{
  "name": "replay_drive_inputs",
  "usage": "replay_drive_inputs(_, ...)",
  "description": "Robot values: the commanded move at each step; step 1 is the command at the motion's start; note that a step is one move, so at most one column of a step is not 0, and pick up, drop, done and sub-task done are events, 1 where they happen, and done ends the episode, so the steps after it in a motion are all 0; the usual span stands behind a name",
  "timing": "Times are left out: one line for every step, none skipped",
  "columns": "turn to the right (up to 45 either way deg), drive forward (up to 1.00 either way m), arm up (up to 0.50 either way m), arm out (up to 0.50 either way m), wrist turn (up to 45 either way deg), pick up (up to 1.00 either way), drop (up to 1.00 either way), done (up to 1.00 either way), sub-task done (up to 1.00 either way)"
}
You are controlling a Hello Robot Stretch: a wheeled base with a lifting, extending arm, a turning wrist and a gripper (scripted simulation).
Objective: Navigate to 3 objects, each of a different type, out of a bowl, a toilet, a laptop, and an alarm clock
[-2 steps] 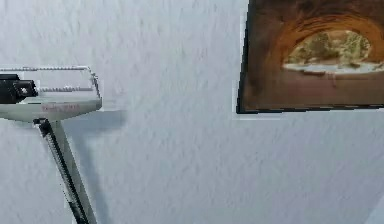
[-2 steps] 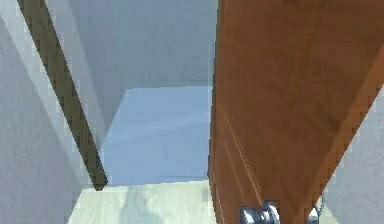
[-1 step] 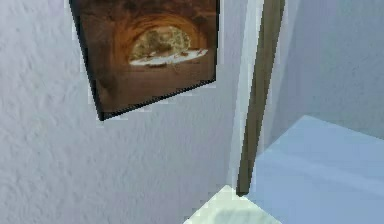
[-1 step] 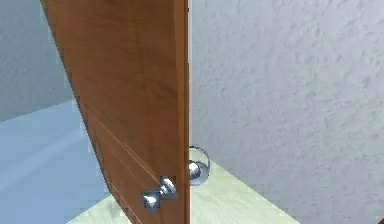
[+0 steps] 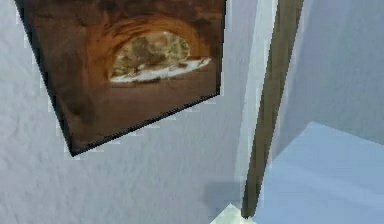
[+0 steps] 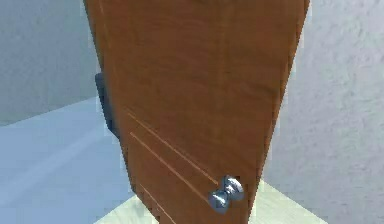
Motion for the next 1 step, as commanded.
replay_drive_inputs(45.0, 0.00, 0.00, 0.00, 0.0, 0.00, 0.00, 0.00, 0.00)
